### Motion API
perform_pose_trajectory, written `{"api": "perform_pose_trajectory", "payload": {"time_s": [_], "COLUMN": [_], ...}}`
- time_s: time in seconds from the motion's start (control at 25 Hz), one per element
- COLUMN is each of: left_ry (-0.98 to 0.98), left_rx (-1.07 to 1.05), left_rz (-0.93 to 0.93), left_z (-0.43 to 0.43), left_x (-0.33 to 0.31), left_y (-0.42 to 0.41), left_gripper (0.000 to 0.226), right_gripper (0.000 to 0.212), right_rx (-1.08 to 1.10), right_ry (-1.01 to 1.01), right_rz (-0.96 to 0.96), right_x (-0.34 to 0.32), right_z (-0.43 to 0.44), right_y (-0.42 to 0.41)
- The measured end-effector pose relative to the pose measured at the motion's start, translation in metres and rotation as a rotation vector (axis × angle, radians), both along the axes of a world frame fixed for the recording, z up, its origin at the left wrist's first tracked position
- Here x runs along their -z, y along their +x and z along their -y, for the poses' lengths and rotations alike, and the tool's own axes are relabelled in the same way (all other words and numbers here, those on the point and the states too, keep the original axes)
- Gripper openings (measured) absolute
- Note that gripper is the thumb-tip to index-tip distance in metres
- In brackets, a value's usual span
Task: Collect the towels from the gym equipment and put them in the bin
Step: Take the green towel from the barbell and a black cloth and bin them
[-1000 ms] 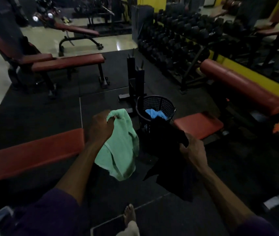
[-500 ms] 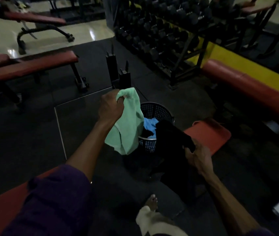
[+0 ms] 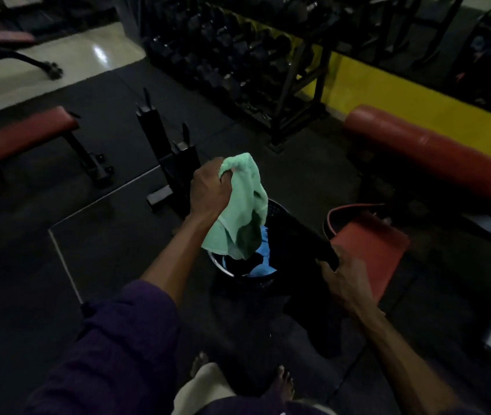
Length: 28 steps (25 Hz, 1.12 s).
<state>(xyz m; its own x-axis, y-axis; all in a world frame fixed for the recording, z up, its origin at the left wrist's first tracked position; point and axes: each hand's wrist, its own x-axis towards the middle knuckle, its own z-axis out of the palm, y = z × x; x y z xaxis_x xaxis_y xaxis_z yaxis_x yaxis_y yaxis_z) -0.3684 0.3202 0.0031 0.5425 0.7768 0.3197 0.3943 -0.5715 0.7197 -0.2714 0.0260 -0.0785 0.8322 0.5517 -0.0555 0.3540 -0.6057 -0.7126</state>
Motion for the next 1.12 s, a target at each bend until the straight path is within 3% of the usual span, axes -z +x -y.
{"api": "perform_pose_trajectory", "payload": {"time_s": [0.16, 0.4, 0.8, 1.0, 1.12], "left_ry": [-0.119, -0.184, -0.193, -0.173, -0.132], "left_rx": [0.132, 0.271, 0.299, 0.383, 0.46], "left_rz": [-0.063, -0.269, -0.287, -0.368, -0.445], "left_z": [-0.046, -0.144, -0.227, -0.234, -0.233], "left_x": [0.036, 0.102, 0.105, 0.116, 0.135], "left_y": [0.032, 0.015, 0.041, 0.063, 0.077], "left_gripper": [0.037, 0.031, 0.031, 0.024, 0.027], "right_gripper": [0.015, 0.02, 0.03, 0.032, 0.054], "right_rx": [0.065, 0.21, 0.195, 0.205, 0.148], "right_ry": [-0.058, -0.129, -0.039, -0.111, -0.312], "right_rz": [0.013, 0.051, 0.108, -0.084, -0.167], "right_x": [0.006, 0.001, -0.03, 0.02, 0.062], "right_z": [-0.045, -0.148, -0.303, -0.312, -0.303], "right_y": [0.008, 0.004, 0.049, 0.066, 0.075]}}
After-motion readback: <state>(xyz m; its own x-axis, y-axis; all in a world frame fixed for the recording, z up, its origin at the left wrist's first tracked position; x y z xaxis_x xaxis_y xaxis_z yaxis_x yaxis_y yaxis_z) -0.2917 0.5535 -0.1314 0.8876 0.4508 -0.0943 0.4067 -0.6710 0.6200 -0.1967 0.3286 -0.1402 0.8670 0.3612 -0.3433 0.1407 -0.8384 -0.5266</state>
